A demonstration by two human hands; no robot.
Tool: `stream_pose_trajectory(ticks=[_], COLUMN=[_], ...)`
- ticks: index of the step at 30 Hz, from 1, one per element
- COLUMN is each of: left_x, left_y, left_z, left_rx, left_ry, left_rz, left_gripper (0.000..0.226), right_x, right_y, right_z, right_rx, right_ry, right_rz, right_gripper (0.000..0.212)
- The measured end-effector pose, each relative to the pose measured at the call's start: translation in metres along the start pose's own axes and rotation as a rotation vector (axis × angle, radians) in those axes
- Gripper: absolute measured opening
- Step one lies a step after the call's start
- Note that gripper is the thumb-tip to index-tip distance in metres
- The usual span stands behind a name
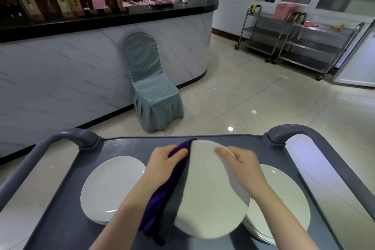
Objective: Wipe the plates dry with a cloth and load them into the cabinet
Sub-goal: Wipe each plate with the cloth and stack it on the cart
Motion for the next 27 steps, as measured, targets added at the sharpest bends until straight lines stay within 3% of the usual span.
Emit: stream_pose_trajectory(ticks=[3, 6, 9, 13, 16, 18, 21, 25, 27], left_x=[-0.019, -0.029, -0.031, -0.009, 0.019, 0.029, 0.025, -0.017, -0.030], left_y=[-0.013, -0.033, -0.025, 0.010, 0.016, 0.012, 0.007, -0.013, -0.021], left_z=[0.013, 0.022, 0.021, 0.013, 0.005, 0.000, 0.001, 0.021, 0.027], left_rx=[0.323, 0.483, 0.498, 0.403, 0.133, -0.032, -0.076, 0.203, 0.245], left_ry=[0.249, 0.424, 0.409, 0.151, -0.100, -0.167, -0.137, 0.158, 0.261], left_rz=[0.453, 0.757, 0.698, 0.286, -0.028, -0.142, -0.100, 0.285, 0.422], left_gripper=[0.040, 0.044, 0.049, 0.041, 0.037, 0.036, 0.025, 0.041, 0.046], right_x=[0.008, 0.016, 0.025, 0.007, -0.015, -0.019, -0.016, -0.005, 0.006], right_y=[-0.010, -0.039, -0.039, -0.006, 0.002, -0.004, -0.003, 0.009, 0.006], right_z=[0.007, 0.015, 0.014, 0.001, -0.009, -0.010, -0.008, -0.004, 0.002], right_rx=[0.343, 0.548, 0.417, 0.109, -0.173, -0.254, -0.189, 0.013, 0.101], right_ry=[-0.122, -0.212, -0.254, -0.090, 0.015, 0.041, 0.074, -0.019, -0.103], right_rz=[-0.384, -0.667, -0.547, -0.345, 0.028, 0.193, 0.175, -0.037, -0.164], right_gripper=[0.055, 0.056, 0.046, 0.014, 0.031, 0.040, 0.048, 0.051, 0.050])
Point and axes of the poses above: each hand's wrist, its own z-axis away from the middle knuckle, its own y-axis out of the back of the hand, x = y × z, the point moved 3 cm from there along -z, towards the middle knuckle, and after that the axes turned 11 degrees about -x, right-handed, at the moved point
